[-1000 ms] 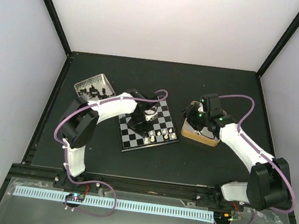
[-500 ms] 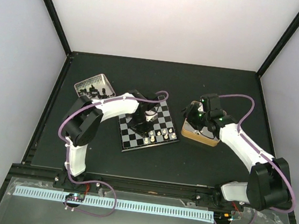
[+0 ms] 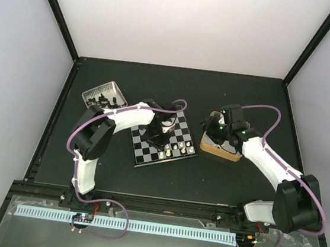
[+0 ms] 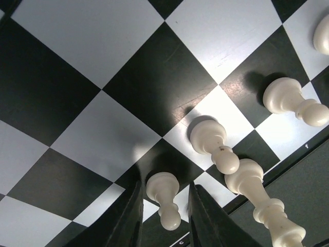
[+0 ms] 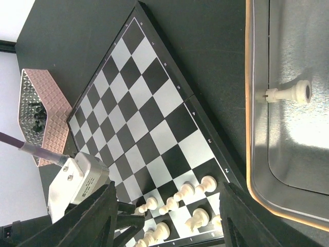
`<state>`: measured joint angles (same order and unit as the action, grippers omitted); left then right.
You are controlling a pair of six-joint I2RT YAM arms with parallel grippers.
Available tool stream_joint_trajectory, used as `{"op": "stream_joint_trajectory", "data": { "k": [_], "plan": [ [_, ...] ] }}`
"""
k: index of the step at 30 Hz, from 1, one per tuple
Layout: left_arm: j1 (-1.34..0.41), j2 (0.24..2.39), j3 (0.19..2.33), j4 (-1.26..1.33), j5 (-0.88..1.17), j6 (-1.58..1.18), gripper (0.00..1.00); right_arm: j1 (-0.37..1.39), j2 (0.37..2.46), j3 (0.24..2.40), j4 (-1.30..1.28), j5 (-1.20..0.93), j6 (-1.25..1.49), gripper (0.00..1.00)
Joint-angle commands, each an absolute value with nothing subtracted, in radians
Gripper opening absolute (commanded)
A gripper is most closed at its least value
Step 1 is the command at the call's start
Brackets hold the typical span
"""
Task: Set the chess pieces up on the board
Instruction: Place the chess piece on the chessboard, then pick up the chess piece from the storage box.
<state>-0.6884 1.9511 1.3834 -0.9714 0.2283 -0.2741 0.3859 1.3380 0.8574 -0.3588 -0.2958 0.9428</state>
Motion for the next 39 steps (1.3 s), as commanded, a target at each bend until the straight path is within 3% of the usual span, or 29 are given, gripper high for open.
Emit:
{"op": "stream_joint_trajectory", "data": {
  "k": [1, 14, 20, 25, 31, 39],
  "plan": [
    [-0.685, 1.938, 1.401, -0.950, 0.216, -0.289, 0.29, 0.382, 1.303, 0.855, -0.354, -0.267, 0.924, 0.55],
    [-0.652, 1.708, 1.316, -0.822, 0.145, -0.357, 0.48, 0.278, 1.266, 0.890, -0.525, 0.025, 0.722, 0.56],
    [-0.622, 1.529, 1.183, -0.674, 0.104, -0.399, 0.50, 0.245, 1.429, 0.968, -0.551, -0.052, 0.578, 0.54],
    [-0.620, 1.423, 1.115, -0.590, 0.106, -0.420, 0.51, 0.247, 1.603, 1.066, -0.587, -0.147, 0.505, 0.42],
    [-0.618, 1.399, 1.088, -0.564, 0.132, -0.434, 0.52, 0.248, 1.699, 1.088, -0.572, -0.223, 0.516, 0.36],
    [-0.619, 1.417, 1.093, -0.562, 0.144, -0.438, 0.51, 0.285, 1.778, 1.112, -0.565, -0.223, 0.534, 0.36]
  ]
}}
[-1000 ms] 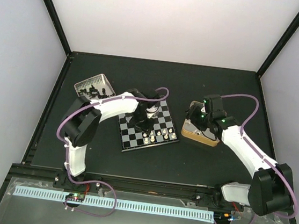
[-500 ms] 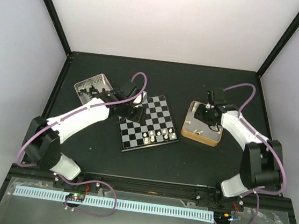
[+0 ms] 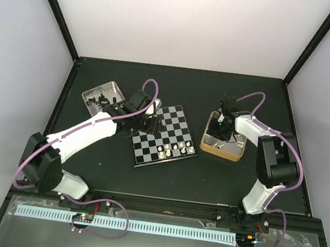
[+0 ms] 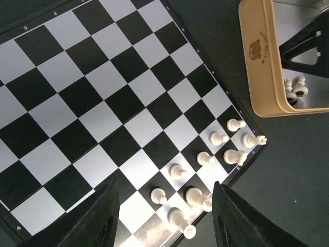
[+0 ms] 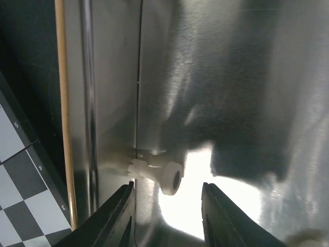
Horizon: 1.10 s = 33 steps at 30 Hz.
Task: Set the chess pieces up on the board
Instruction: Pick up the chess piece from the storage box.
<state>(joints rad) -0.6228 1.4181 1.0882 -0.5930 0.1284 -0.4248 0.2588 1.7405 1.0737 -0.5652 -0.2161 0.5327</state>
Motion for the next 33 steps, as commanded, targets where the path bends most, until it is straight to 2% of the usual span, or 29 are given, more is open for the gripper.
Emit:
{"op": "stream_joint_trajectory", "data": {
  "k": [1, 4, 8, 12, 17, 20, 25, 33],
  "plan": [
    [-0.618, 1.418, 1.094, -0.564, 0.144, -0.438, 0.51, 0.290, 1.786, 1.116, -0.568, -0.211, 0.535, 0.36],
    [-0.619, 1.417, 1.092, -0.564, 0.144, -0.439, 0.51, 0.300, 1.804, 1.122, -0.578, -0.181, 0.534, 0.34],
    [-0.618, 1.416, 1.088, -0.566, 0.143, -0.438, 0.51, 0.303, 1.816, 1.125, -0.597, -0.116, 0.527, 0.24],
    [-0.619, 1.411, 1.088, -0.567, 0.140, -0.435, 0.51, 0.304, 1.814, 1.136, -0.626, -0.013, 0.520, 0.18],
    [-0.619, 1.407, 1.088, -0.566, 0.136, -0.434, 0.51, 0.302, 1.812, 1.156, -0.656, 0.113, 0.513, 0.15],
    [-0.619, 1.408, 1.088, -0.568, 0.136, -0.434, 0.51, 0.301, 1.817, 1.162, -0.644, 0.125, 0.509, 0.17],
    [-0.618, 1.404, 1.087, -0.571, 0.131, -0.431, 0.51, 0.302, 1.836, 1.180, -0.620, 0.071, 0.505, 0.30],
    [-0.620, 1.401, 1.085, -0.573, 0.126, -0.429, 0.51, 0.302, 1.858, 1.205, -0.587, 0.036, 0.519, 0.33]
  ]
}}
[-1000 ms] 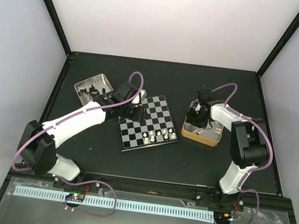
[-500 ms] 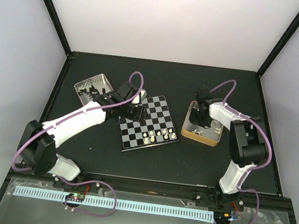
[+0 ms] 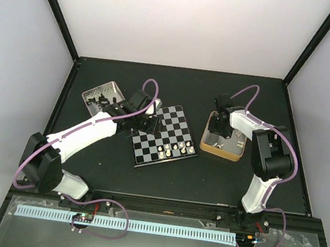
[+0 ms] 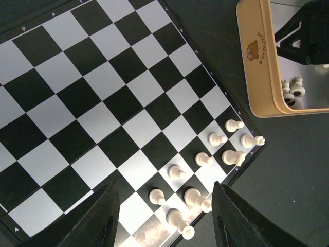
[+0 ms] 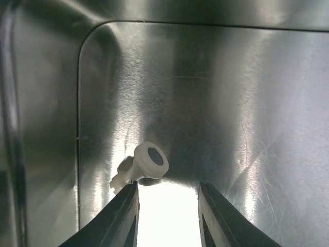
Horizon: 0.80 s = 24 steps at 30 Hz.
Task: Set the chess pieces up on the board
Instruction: Pick up the chess piece from the storage box.
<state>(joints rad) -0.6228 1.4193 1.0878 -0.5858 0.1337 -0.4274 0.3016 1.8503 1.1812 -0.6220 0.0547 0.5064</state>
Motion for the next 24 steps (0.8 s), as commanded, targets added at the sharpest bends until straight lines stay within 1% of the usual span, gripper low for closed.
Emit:
{"op": "stream_joint_trajectory", "data": {
  "k": [1, 7, 15, 17, 21, 24],
  "plan": [
    [-0.620, 1.399, 1.085, -0.573, 0.126, -0.427, 0.51, 0.302, 1.856, 1.206, -0.580, 0.032, 0.528, 0.33],
    [-0.620, 1.395, 1.080, -0.573, 0.120, -0.426, 0.51, 0.302, 1.847, 1.206, -0.537, 0.022, 0.603, 0.33],
    [-0.619, 1.394, 1.074, -0.573, 0.116, -0.428, 0.51, 0.302, 1.890, 1.219, -0.527, 0.053, 0.636, 0.36],
    [-0.619, 1.394, 1.073, -0.574, 0.115, -0.429, 0.51, 0.302, 1.899, 1.224, -0.532, 0.065, 0.636, 0.35],
    [-0.620, 1.393, 1.072, -0.574, 0.115, -0.429, 0.51, 0.302, 1.902, 1.228, -0.573, 0.082, 0.625, 0.29],
    [-0.619, 1.389, 1.067, -0.574, 0.113, -0.430, 0.51, 0.303, 1.867, 1.189, -0.582, 0.097, 0.623, 0.24]
  ]
}}
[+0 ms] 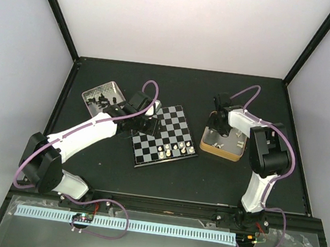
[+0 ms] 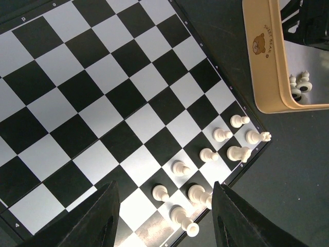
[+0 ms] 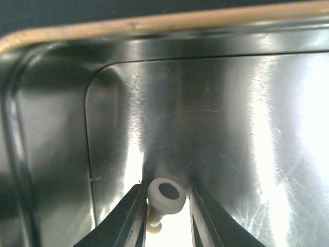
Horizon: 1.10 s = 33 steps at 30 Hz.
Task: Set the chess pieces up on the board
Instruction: Pick up the chess piece from the storage box.
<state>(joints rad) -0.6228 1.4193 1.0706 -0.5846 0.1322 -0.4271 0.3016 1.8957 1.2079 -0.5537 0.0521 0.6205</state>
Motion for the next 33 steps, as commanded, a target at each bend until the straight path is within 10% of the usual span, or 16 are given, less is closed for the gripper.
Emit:
{"op": "stream_joint_trajectory", "data": {
  "k": [1, 15, 33],
  "plan": [
    [-0.619, 1.387, 1.064, -0.570, 0.113, -0.432, 0.51, 0.302, 1.860, 1.181, -0.581, 0.098, 0.623, 0.22],
    [-0.620, 1.384, 1.062, -0.560, 0.130, -0.435, 0.51, 0.303, 1.911, 1.236, -0.611, 0.148, 0.594, 0.28],
    [-0.619, 1.353, 1.037, -0.523, 0.164, -0.451, 0.52, 0.302, 1.768, 1.159, -0.532, 0.058, 0.656, 0.11]
  ]
}}
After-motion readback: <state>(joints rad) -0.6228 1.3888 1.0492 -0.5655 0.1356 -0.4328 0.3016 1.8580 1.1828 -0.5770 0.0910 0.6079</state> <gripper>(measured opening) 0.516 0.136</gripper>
